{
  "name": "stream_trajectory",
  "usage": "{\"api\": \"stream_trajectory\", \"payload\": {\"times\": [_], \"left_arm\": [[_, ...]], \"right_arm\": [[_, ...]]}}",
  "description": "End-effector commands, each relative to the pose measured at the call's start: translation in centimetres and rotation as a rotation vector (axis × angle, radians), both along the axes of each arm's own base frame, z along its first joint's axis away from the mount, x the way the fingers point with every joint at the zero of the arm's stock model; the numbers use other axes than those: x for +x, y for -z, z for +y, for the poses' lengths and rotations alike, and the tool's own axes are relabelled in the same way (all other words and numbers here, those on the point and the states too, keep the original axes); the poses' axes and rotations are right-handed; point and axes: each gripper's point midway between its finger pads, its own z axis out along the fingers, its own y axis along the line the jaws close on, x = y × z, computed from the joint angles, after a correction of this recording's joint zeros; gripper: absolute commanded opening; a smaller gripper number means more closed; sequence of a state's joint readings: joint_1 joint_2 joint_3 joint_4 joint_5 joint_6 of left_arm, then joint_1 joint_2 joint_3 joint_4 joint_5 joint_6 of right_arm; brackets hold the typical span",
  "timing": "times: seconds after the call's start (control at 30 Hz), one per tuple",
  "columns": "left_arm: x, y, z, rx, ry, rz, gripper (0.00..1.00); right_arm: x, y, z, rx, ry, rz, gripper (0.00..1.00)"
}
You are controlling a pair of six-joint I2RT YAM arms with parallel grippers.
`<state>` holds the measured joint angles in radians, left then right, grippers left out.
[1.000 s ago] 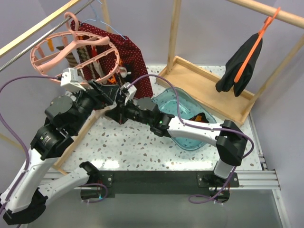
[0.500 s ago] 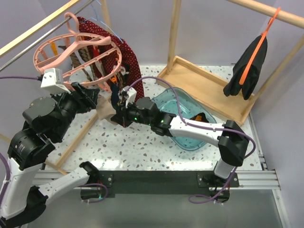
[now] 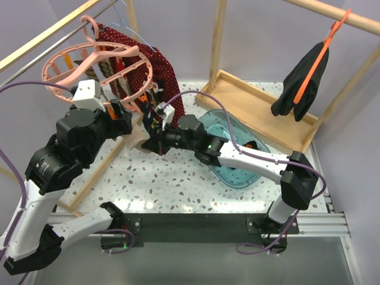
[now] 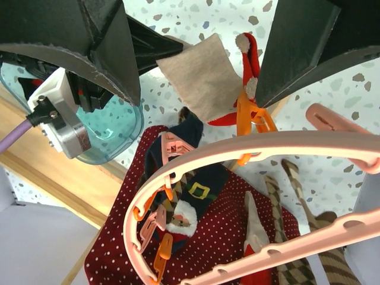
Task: Remove the socks clipped to the hanger
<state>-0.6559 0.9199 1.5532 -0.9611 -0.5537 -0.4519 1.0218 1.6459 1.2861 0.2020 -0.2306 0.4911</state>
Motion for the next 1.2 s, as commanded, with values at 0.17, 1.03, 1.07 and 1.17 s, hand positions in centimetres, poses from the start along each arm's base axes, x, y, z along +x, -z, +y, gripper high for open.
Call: {"api": "stream_trajectory", "payload": {"times": [0.17,1.03,1.07,1.17], "left_arm": [[-0.2,-1.4,0.0,-0.035,-0.007,-0.016,0.79],[2.2,0.6,1.8,-0.108,-0.227,-0.087,0.72],[2.2,0.5,1.8,-0.113,-0.226,-0.097,0.72],[2.6,0.3,1.4,-0.111,-0.211,-0.12,0.73]], "right_arm": [[-0.2,-6.0,-2.5,0.139,-0.091,-0.01,0.0],[-3.5,-10.1,-4.9,0.239,-0.249,0.005,0.0],[-3.5,-10.2,-4.9,0.241,-0.249,0.003,0.0],[-3.8,-10.9,-5.2,0.252,-0.252,-0.005,0.0]]}}
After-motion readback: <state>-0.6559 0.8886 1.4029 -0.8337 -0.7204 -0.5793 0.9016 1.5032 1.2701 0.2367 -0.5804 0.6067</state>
